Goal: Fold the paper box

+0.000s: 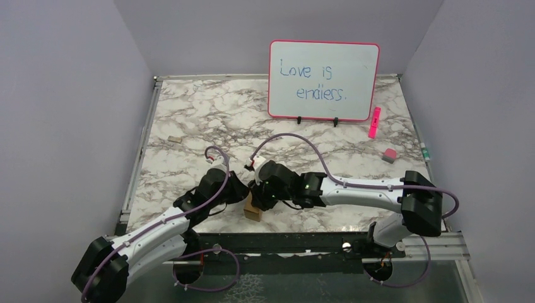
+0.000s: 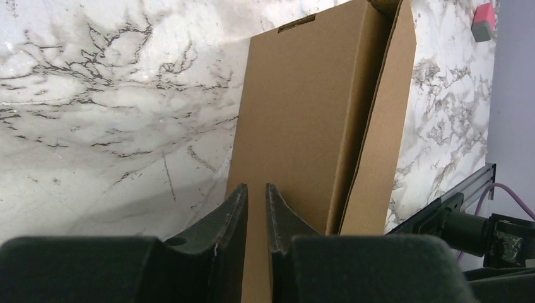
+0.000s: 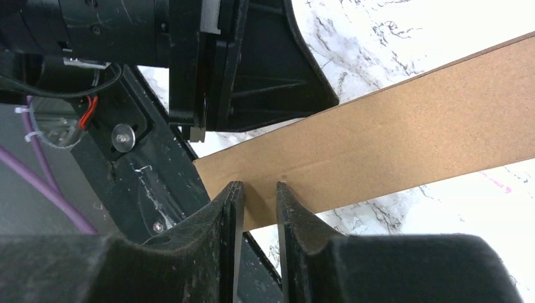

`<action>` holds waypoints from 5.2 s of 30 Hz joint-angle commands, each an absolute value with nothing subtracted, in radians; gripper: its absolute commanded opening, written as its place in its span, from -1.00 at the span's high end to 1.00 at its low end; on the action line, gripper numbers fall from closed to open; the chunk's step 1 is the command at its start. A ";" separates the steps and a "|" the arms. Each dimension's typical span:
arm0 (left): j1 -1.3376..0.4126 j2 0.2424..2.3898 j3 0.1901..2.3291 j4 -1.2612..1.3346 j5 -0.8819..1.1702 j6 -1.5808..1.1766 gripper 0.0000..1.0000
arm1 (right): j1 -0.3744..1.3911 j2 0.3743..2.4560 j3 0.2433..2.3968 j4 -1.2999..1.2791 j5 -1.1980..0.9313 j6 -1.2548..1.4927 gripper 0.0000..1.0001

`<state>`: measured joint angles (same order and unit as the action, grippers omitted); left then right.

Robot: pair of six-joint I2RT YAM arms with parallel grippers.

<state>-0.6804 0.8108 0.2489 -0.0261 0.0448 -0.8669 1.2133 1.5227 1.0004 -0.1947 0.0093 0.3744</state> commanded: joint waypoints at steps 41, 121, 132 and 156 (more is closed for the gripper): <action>-0.822 0.874 0.249 0.042 -0.136 -0.891 0.65 | 1.255 1.548 1.113 -0.331 0.096 0.303 0.47; -0.602 1.325 0.637 0.241 0.048 -0.670 0.38 | 0.954 1.463 1.098 -0.262 0.308 0.198 0.58; -0.608 1.460 0.685 0.283 0.146 -0.679 0.43 | 0.930 1.570 1.082 -0.222 0.280 0.203 0.67; -0.656 1.346 0.655 0.183 0.014 -0.647 0.32 | 0.939 1.523 1.095 -0.259 0.183 0.247 0.63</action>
<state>-0.6472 1.4429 0.6586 0.2348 0.0834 -0.6815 0.9283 1.5864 1.0779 -0.2138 0.2394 0.2352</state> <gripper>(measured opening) 0.308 0.169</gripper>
